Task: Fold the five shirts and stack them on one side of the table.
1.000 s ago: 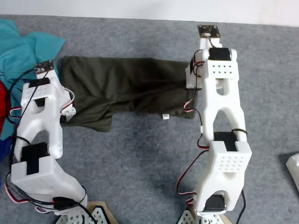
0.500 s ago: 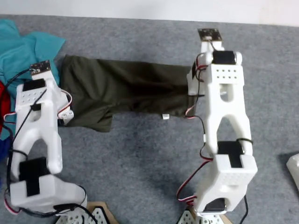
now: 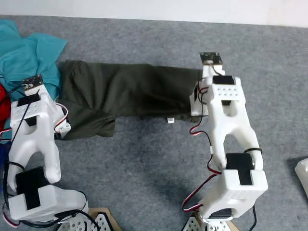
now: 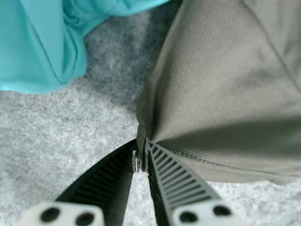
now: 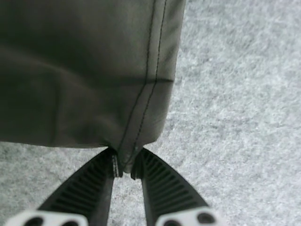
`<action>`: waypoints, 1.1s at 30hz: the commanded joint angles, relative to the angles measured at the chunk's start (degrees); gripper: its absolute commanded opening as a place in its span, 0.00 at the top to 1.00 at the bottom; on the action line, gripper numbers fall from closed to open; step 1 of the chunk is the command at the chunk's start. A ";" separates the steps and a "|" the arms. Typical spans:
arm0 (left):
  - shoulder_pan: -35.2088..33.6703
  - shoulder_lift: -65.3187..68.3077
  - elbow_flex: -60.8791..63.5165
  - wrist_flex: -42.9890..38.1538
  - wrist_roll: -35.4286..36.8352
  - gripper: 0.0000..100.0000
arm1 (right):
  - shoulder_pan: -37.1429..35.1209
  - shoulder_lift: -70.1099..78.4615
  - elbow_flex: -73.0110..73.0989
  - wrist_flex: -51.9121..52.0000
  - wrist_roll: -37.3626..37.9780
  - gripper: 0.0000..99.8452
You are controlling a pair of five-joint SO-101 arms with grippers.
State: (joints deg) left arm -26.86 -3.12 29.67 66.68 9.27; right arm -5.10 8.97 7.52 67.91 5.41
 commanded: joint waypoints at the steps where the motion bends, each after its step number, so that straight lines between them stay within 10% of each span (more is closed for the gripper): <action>1: -0.84 -2.51 0.13 -0.97 -0.44 0.99 | -0.40 -5.67 2.24 -1.54 0.79 0.99; 13: 1.71 -2.42 6.02 -12.40 -0.70 0.98 | -1.01 -8.75 15.78 -11.12 6.59 0.93; 23: 2.51 -2.95 -1.45 -0.88 -4.40 0.64 | -2.07 -25.71 11.65 -3.21 6.86 0.84; 33: 2.51 -2.51 3.65 0.88 -4.75 0.79 | -10.77 -44.35 28.35 -1.89 6.33 0.84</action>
State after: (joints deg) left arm -25.19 -3.21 32.31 67.12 5.05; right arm -12.04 -27.87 31.87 65.98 11.65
